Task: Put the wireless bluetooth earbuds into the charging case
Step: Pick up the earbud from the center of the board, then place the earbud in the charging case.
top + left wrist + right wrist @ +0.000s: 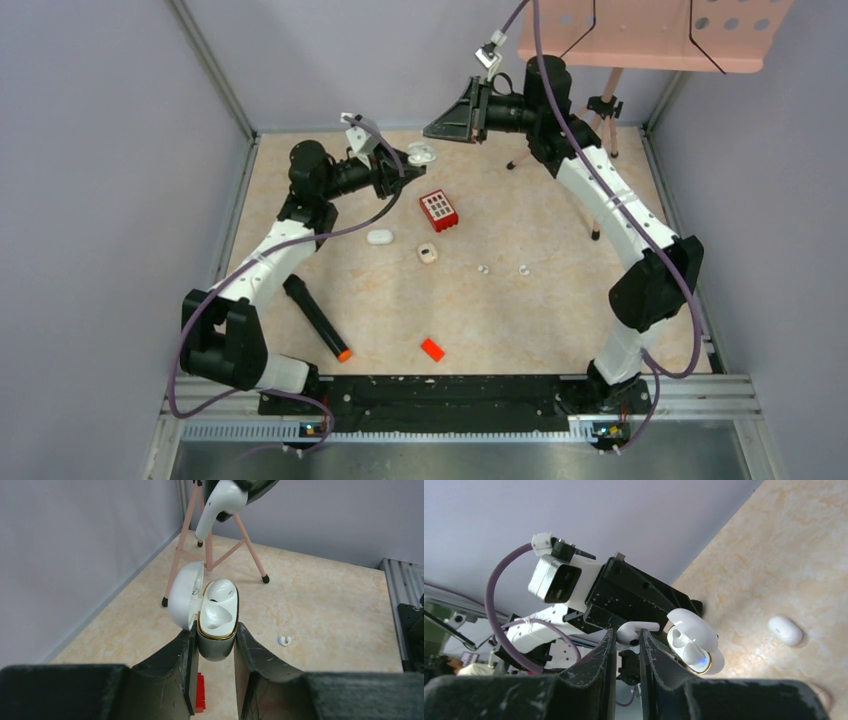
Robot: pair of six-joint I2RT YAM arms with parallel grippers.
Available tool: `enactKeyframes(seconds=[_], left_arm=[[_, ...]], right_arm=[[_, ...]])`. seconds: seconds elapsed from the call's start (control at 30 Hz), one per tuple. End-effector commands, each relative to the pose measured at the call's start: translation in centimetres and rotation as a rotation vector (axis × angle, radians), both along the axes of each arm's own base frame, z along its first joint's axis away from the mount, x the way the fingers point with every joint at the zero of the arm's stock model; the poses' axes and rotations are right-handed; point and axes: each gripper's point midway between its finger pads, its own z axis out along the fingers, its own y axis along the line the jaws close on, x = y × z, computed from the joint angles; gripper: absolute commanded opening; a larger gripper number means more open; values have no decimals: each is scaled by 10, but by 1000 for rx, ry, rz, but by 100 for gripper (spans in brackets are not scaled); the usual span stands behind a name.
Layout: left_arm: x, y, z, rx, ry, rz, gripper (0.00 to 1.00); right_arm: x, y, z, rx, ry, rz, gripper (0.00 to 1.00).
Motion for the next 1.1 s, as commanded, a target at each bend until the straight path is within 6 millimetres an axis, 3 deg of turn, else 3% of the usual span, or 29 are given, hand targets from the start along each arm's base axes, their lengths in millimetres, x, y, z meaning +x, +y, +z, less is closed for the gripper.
enactKeyframes(seconds=[0.0, 0.23, 0.57, 1.07], left_arm=[[2, 2, 15, 33, -147, 25, 0], [6, 0, 10, 56, -187, 14, 0], [6, 1, 14, 60, -213, 18, 0], [2, 1, 24, 62, -236, 14, 0]], right_arm=[[1, 4, 1, 42, 74, 19, 0], [-2, 6, -23, 25, 150, 46, 0], [-9, 17, -23, 18, 140, 68, 0], [-3, 29, -32, -5, 143, 56, 0]])
